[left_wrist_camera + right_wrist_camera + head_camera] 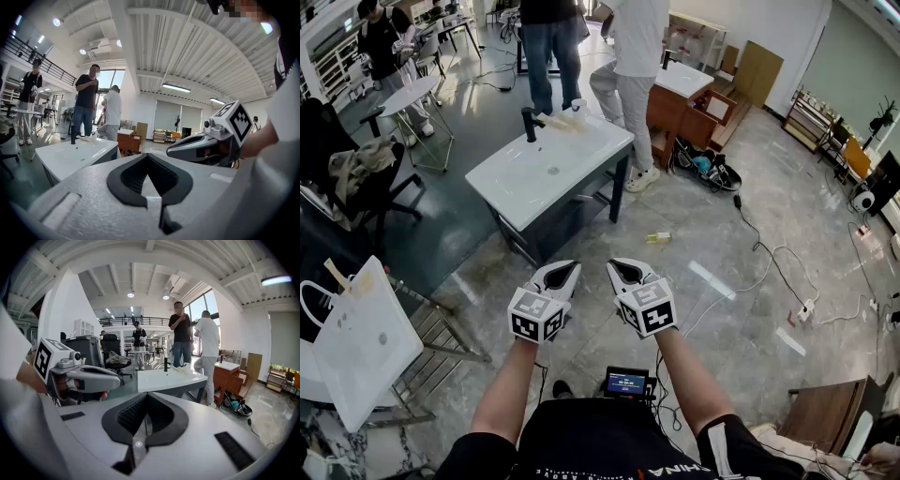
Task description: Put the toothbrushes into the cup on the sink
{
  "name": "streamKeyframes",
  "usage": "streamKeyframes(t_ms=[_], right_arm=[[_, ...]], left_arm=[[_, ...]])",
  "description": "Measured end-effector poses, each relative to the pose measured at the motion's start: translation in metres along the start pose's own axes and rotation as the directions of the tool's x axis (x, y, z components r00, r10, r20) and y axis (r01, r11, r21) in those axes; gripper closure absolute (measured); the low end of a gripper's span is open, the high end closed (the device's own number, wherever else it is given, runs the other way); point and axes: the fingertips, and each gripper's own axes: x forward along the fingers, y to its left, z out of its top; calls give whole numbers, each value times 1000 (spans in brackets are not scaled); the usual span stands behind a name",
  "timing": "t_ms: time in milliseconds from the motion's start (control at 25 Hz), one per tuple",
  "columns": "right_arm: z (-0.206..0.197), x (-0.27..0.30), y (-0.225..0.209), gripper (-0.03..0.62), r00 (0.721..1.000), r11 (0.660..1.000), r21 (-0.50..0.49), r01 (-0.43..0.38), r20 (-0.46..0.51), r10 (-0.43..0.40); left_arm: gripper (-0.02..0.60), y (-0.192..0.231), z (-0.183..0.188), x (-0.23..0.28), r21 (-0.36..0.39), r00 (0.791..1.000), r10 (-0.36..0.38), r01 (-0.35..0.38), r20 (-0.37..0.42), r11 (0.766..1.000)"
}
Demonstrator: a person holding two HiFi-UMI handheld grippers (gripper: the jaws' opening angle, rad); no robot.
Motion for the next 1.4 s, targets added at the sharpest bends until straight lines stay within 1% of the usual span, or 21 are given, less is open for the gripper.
streamKeyframes(t_ms=[400,560,680,840,1080,1240,1400], right_arm=[[-2,1,0,586,1000,1000,5,12,0,-12],[-3,-3,-6,586,1000,999,33,14,11,-15],[-6,-6,-12,586,1000,999,36,15,9,-15],[-10,-12,-20,586,1000,999,37,12,7,-12],[-16,-14,-45,586,1000,999,38,-1,2,1],[-18,-15,-69,585,1000,999,32,-6,0,6],[-19,-7,-92,585,1000,999,41,1,-2,-1]], left_arm=[[580,0,-7,-2,2,1000,-4,4,-13,1000],[580,0,-9,1,-12,1000,-1,1,-14,1000],[580,-3,-12,6,-20,1000,-1,0,-21,1000],[580,-11,-14,13,-10,999,-1,1,-32,1000],[578,-15,-10,35,-3,999,15,-15,-35,1000],[578,-17,-6,54,-10,999,33,-33,-29,999],[578,-13,-7,75,-11,999,32,-33,-38,999]])
